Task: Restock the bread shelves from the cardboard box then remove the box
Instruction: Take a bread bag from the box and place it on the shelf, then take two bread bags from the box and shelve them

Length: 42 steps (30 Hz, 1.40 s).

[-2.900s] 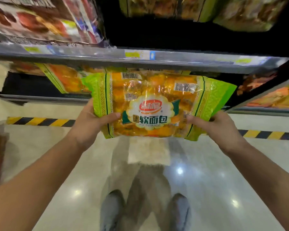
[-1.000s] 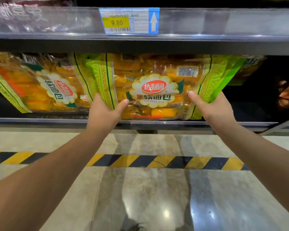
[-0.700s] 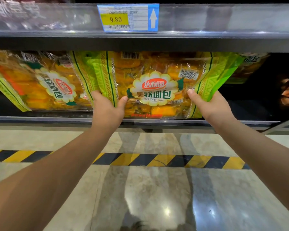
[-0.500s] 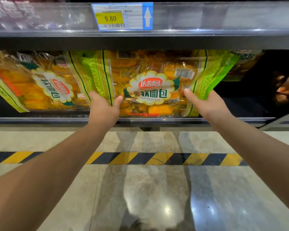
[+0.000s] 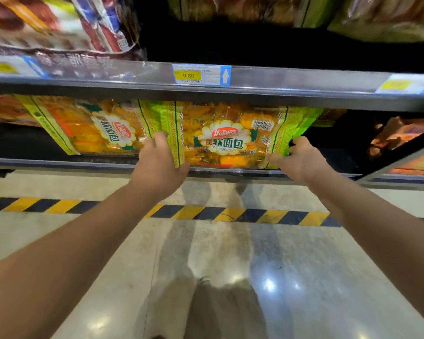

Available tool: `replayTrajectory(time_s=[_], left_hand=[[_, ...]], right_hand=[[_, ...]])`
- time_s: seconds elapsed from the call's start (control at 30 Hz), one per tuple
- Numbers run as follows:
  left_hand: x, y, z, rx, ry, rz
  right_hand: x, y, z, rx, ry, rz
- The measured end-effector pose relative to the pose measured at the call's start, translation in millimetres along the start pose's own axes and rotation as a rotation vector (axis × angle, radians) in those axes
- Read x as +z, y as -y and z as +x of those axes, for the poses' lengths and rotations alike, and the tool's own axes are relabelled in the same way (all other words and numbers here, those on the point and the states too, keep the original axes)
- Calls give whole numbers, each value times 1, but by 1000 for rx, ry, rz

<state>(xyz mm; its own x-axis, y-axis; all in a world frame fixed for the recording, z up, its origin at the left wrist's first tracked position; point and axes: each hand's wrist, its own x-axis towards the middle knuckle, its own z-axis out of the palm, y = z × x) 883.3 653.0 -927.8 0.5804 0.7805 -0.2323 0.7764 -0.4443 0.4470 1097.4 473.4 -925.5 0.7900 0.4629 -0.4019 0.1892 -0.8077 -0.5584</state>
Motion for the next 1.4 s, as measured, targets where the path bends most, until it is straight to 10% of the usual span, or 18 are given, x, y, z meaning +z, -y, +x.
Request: replayTrajectory(time_s=[0.3, 0.7, 1.4], left_hand=[[-217, -104, -126, 264, 111, 596], [-522, -184, -316, 186, -51, 519], [-605, 10, -524, -681, -245, 318]], right_hand=[[-127, 148, -182, -577, 64, -548], [-321, 350, -423, -827, 55, -535], [-162, 538, -594, -1532, 539, -584]])
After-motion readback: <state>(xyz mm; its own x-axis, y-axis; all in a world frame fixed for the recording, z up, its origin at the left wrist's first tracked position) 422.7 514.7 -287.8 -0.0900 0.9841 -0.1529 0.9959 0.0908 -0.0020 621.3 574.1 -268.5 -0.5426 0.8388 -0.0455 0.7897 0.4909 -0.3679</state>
